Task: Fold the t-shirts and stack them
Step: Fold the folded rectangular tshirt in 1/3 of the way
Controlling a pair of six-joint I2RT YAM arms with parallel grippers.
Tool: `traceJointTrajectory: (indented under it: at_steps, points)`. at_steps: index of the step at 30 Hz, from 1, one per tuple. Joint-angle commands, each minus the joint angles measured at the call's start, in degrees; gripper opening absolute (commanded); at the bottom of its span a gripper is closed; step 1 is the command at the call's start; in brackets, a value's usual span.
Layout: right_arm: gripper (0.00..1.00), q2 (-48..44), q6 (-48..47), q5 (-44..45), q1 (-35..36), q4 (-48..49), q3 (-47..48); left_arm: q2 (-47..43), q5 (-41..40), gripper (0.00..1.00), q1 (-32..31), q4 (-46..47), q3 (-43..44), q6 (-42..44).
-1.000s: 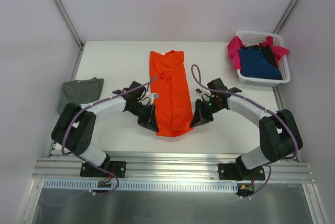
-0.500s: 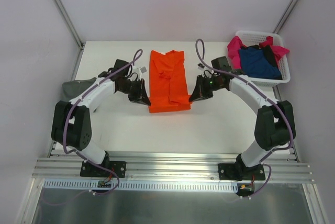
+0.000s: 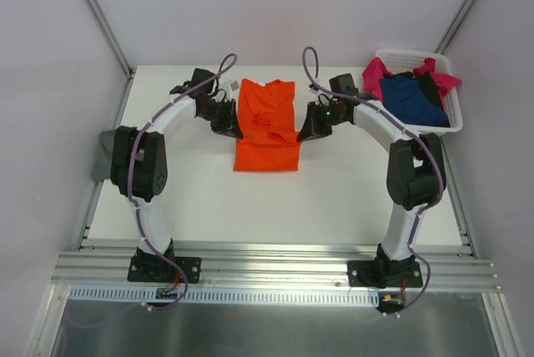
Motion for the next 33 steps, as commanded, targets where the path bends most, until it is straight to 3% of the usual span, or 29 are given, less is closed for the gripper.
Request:
traceJointTrajectory:
  at_steps: [1, 9, 21, 29, 30, 31, 32, 33]
  points:
    - [0.00, 3.34, -2.04, 0.67, -1.07, 1.24, 5.68, 2.58, -1.84, 0.00, 0.73, -0.58, 5.23, 2.71]
    - [0.00, 11.61, -2.22, 1.38, -1.69, 1.42, 16.40, 8.13, -3.25, 0.00, 0.99, -0.49, 10.50, 2.97]
    - [0.00, 19.70, -0.46, 0.50, -1.78, 2.91, 22.73, 16.91, -7.91, 0.00, 1.79, 0.21, 17.89, 2.18]
    - [0.03, 23.22, 0.24, 2.51, -1.69, 3.53, 26.34, 17.98, -11.15, 0.00, 2.05, 0.65, 19.21, 0.87]
    - [0.38, 23.04, -0.28, 2.96, -1.61, 3.35, 26.95, 17.89, -11.42, 0.19, 2.14, 0.65, 19.21, 0.86]
    - [0.55, 22.69, -1.85, 3.48, -1.52, 2.65, 27.39, 16.93, -12.55, 0.42, 2.14, 0.74, 19.12, 0.95]
    - [0.66, 21.12, -2.56, 4.10, -1.60, 2.30, 27.57, 16.05, -13.70, 0.74, 1.96, 0.57, 18.60, 0.60]
    - [0.74, 20.24, -3.09, 4.63, -1.69, 1.95, 27.49, 13.87, -14.67, 0.83, 1.79, 0.57, 18.25, 0.69]
